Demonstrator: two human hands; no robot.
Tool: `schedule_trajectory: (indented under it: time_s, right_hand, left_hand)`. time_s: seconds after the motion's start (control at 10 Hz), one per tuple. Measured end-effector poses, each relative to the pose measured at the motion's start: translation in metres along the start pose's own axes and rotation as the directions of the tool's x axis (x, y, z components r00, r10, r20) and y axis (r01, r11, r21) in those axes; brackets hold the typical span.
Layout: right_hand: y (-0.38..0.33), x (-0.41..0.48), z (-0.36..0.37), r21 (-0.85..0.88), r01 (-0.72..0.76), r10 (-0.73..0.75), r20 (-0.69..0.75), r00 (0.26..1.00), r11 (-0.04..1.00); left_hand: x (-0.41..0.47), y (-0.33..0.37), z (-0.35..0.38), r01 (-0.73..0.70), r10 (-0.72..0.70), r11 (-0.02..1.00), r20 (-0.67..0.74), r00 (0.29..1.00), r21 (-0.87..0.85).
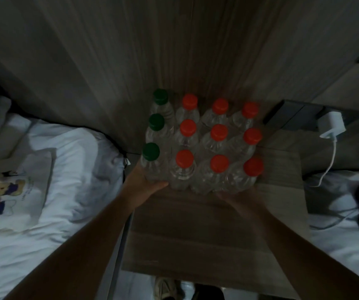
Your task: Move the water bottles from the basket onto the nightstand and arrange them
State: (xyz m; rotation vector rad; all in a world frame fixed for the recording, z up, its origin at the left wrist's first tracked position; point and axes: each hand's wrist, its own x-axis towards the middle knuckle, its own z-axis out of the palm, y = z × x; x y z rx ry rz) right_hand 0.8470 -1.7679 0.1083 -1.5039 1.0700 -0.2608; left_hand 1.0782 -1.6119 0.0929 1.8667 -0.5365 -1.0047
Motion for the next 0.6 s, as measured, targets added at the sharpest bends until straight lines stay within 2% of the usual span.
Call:
schedule_trajectory:
  time_s: [0.1, 0.2, 0.3, 0.4, 0.5, 0.6]
  right_hand:
    - [-0.001, 0.002, 0.001, -0.039, 0.035, -0.034, 0.047, 0.998, 0.999]
    - [-0.005, 0.001, -0.001, -0.027, 0.050, -0.049, 0.037, 0.998, 0.998]
    - [0.001, 0.002, -0.001, 0.001, 0.065, -0.065, 0.006, 0.998, 0.998]
    - [0.008, -0.006, 0.000, -0.051, 0.033, -0.034, -0.012, 0.999, 0.998]
    - [0.040, -0.016, -0.002, -0.123, -0.091, 0.094, 0.022, 0.995, 0.988]
    - [0.029, -0.035, 0.009, -0.168, -0.139, 0.148, 0.040, 0.988, 0.976]
  left_hand:
    - [0.003, -0.004, 0.001, -0.012, 0.012, 1.000, -0.001, 1.000, -0.028]
    - [0.000, 0.000, 0.005, -0.033, 0.029, 0.994, -0.042, 0.999, -0.104]
    - [-0.001, 0.001, 0.006, -0.067, 0.065, 0.990, -0.017, 0.998, -0.124]
    - [-0.011, -0.005, -0.001, -0.032, 0.031, 0.999, -0.006, 0.999, -0.028]
    - [-0.035, -0.003, -0.010, 0.025, -0.028, 0.993, 0.027, 0.999, 0.114]
    - [-0.070, 0.023, -0.011, 0.056, -0.076, 0.973, 0.080, 0.994, 0.223]
